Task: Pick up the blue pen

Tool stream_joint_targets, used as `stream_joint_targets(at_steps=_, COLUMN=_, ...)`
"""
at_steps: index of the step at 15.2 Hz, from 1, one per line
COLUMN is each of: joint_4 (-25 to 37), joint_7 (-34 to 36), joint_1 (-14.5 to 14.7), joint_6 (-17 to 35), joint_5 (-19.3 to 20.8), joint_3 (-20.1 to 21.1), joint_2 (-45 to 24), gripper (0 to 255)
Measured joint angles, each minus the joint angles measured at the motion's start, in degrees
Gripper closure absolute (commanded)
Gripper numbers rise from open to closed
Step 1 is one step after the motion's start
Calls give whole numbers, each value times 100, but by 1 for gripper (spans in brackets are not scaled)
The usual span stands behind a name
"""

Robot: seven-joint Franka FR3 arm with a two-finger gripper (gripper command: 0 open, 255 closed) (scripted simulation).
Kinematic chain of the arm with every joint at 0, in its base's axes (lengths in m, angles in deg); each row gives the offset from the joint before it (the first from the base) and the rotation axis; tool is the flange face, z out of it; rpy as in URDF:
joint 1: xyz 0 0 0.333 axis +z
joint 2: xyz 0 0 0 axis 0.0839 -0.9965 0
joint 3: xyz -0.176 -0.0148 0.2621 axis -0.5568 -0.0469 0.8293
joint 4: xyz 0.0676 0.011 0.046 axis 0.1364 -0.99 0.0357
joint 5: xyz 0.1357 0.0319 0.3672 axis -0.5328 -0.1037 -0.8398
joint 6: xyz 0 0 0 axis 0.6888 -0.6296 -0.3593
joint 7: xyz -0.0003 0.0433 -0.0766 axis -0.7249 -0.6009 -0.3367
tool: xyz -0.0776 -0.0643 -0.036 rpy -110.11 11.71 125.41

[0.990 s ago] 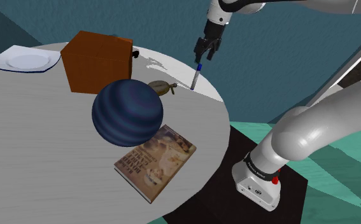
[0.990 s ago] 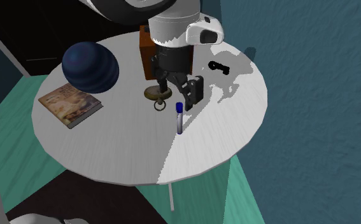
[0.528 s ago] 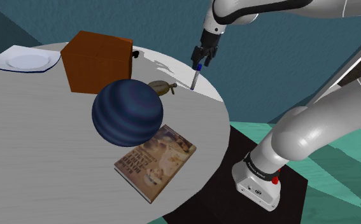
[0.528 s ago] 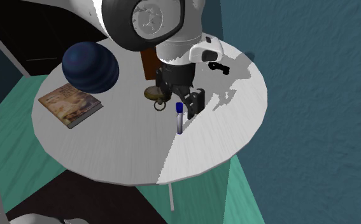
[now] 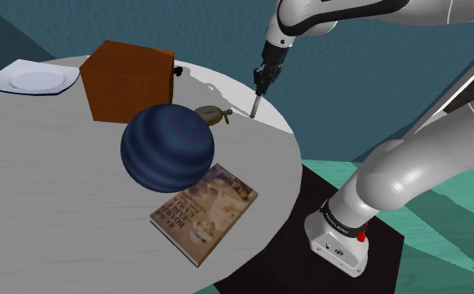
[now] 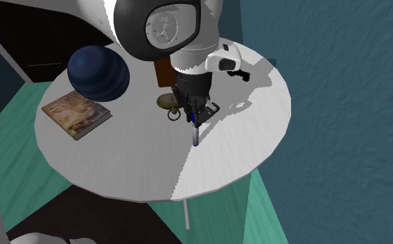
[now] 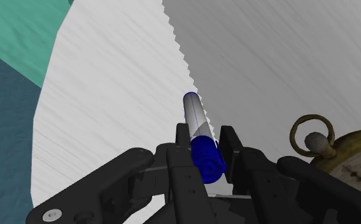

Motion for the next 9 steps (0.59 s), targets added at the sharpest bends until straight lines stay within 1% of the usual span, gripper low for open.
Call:
stream_joint_targets(at_steps=4, joint_4=-1, joint_7=-3, joint_1=-1, joint_6=-3, joint_5=1, joint_3=-2, joint_2=2, gripper=255)
stream_joint_targets(at_steps=9, joint_4=259, joint_7=-12, joint_1=-4, joint_6=-312, joint_5=2, joint_3=-3, joint_2=49, gripper=255)
